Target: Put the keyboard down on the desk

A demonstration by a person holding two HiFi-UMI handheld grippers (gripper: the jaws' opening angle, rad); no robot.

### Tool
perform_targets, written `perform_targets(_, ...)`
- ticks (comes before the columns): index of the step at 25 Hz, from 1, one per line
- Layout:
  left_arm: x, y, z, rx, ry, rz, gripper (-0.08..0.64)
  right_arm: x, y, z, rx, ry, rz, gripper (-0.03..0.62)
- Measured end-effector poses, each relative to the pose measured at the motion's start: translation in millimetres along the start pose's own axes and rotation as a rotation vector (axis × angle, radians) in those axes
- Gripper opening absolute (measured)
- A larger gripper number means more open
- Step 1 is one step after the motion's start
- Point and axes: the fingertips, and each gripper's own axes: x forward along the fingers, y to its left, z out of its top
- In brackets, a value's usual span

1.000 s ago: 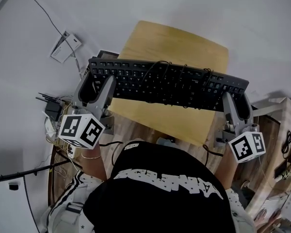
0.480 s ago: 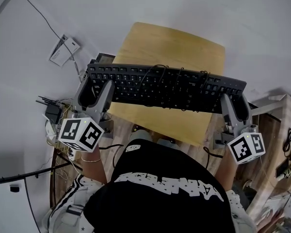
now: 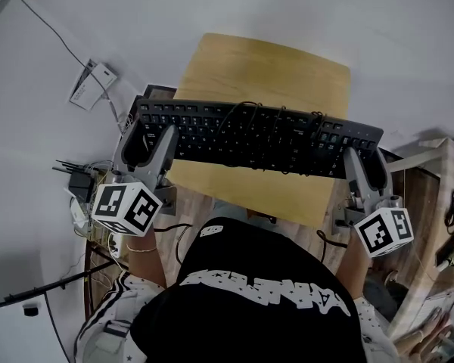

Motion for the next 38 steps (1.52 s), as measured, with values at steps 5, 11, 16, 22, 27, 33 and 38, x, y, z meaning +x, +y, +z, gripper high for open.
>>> perform_targets(5, 2, 1, -2, -0.006, 0.005, -0.008, 0.302, -1, 0, 0, -0.004, 0.001, -0.007, 0.291)
perform_targets(11, 1, -1, 0, -0.001, 0.008, -0.005, 0.302, 1, -1, 2, -0.003, 0.002, 0.000, 0.293)
perform_targets(16, 0, -2, 2, 0.010, 0.032, -0.002, 0.302, 2, -2, 1, 0.019, 0.022, 0.000, 0.291)
perform_targets(22, -1, -1, -3, 0.002, -0.011, -0.019, 0.302, 0, 1, 4, -0.022, -0.008, 0.009, 0.291)
perform_targets(27, -2, -1, -2, 0.011, -0.028, -0.023, 0.301, 1, 1, 5, -0.032, -0.028, 0.018, 0.291)
perform_targets(33, -7, -2, 0, 0.024, -0.077, -0.024, 0.301, -2, 4, 6, -0.048, -0.063, 0.039, 0.291)
perform_targets(38, -7, -2, -1, 0.018, -0.062, -0.017, 0.301, 0, 4, 8, -0.049, -0.047, 0.035, 0.291)
